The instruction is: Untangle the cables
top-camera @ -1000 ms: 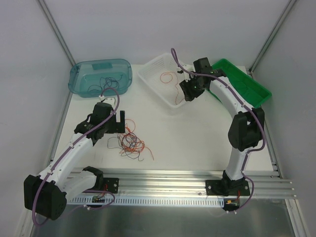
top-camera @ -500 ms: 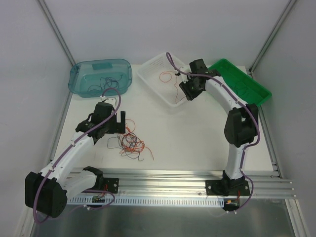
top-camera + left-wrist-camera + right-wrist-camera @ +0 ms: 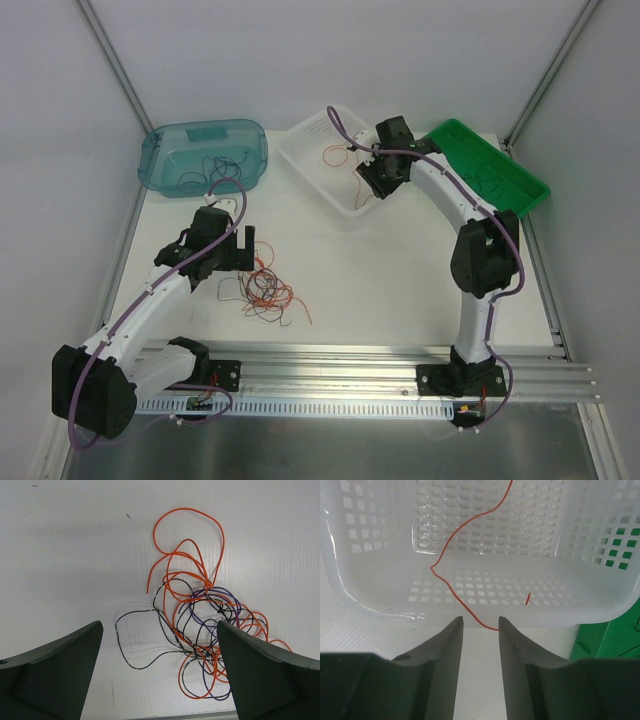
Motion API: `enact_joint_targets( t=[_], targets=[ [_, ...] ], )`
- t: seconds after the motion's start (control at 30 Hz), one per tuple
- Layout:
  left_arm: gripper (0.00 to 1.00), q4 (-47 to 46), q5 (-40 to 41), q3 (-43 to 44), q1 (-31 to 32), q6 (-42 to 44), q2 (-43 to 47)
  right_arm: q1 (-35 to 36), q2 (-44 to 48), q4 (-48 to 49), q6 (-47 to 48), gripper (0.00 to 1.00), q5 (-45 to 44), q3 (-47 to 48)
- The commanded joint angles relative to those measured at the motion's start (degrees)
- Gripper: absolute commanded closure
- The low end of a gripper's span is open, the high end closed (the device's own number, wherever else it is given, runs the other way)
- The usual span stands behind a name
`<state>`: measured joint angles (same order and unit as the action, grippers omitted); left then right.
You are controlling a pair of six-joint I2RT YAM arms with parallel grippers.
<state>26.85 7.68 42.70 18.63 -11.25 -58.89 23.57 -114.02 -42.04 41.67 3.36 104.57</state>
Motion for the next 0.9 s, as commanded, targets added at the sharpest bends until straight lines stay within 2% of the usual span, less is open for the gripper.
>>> enact_joint_targets(
  t=[0.0, 0.3, 0.57, 0.7, 0.87],
  targets=[
    [0.01, 0.0, -0.7, 0.2, -0.7, 0.8, 0.0, 0.2, -0.7, 0.3, 1.5, 0.62, -0.4, 2.4],
    [0.01, 0.0, -0.8, 0.3, -0.7, 0.8, 0.0, 0.2, -2.1, -1.1, 1.9, 0.67, 0.7, 2.8],
    [0.01, 0.0, -0.7, 0.3, -0.7, 0.8, -0.1, 0.2, -2.7, -1.6, 2.0, 0.83, 1.1, 2.9],
    [0.01, 0.0, -0.7, 0.3, -0.7, 0.8, -0.1, 0.2, -1.9, -1.9, 2.2, 0.98, 0.8, 3.1],
    [0.01, 0.0, -0.8, 0.4, -0.7, 0.9, 0.1, 0.3, 1.4, -2.5, 1.8, 0.99, -0.5, 3.2]
  ],
)
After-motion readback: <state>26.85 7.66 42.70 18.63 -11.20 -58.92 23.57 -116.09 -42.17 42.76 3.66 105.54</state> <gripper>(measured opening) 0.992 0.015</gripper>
